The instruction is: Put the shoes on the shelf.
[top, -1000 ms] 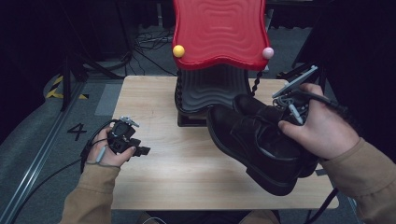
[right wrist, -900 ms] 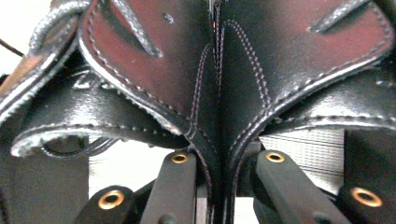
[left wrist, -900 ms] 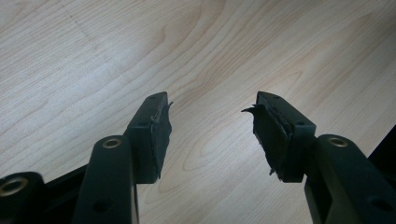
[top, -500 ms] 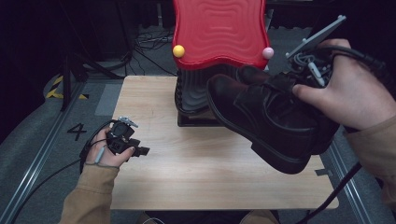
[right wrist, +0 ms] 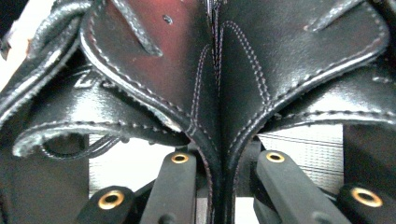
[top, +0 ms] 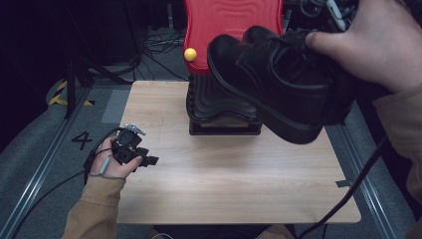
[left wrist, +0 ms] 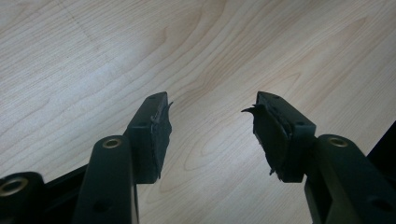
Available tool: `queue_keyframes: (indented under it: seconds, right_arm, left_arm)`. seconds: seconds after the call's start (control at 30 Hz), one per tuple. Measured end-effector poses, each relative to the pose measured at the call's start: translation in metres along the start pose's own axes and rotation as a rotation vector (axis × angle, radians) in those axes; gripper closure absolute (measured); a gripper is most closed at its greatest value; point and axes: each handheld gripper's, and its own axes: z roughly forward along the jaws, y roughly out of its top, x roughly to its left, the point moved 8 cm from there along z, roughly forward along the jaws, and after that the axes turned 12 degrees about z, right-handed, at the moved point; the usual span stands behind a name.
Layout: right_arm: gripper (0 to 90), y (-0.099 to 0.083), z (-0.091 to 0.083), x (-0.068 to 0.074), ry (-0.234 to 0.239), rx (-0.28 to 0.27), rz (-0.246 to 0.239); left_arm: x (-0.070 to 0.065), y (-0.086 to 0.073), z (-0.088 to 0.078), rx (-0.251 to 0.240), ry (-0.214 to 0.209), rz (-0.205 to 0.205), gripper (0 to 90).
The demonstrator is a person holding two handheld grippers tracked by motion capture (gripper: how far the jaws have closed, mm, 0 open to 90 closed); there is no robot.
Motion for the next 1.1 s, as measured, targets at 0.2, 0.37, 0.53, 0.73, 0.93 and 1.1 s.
queue_keyframes:
  seconds: [0.2, 0.37, 0.53, 0.73, 0.93, 1.1]
  right_arm:
    - [81.8, 0.041, -0.005, 0.009, -0.031, -0.042, 0.025]
    - [81.8, 0.075, -0.003, 0.013, -0.056, -0.09, 0.054]
    - [81.8, 0.106, 0.0, 0.015, -0.072, -0.139, 0.093]
    - [81.7, 0.142, 0.005, 0.017, -0.104, -0.216, 0.125]
    - [81.7, 0.171, 0.015, 0.012, -0.116, -0.261, 0.173]
    - [81.7, 0.191, 0.031, 0.007, -0.147, -0.307, 0.185]
  left_arm:
    - [-0.004, -0.003, 0.009, 0.022, 0.004, 0.011, 46.9]
    - [-0.005, -0.006, 0.007, 0.03, 0.02, 0.009, 46.9]
    - [-0.005, -0.008, 0.004, 0.024, 0.029, 0.0, 46.8]
    - [-0.002, -0.012, 0.002, 0.015, 0.022, -0.013, 46.6]
    - [0.0, -0.012, 0.001, 0.002, 0.014, -0.02, 46.5]
    - [-0.001, -0.011, 0.001, 0.004, 0.009, -0.012, 46.1]
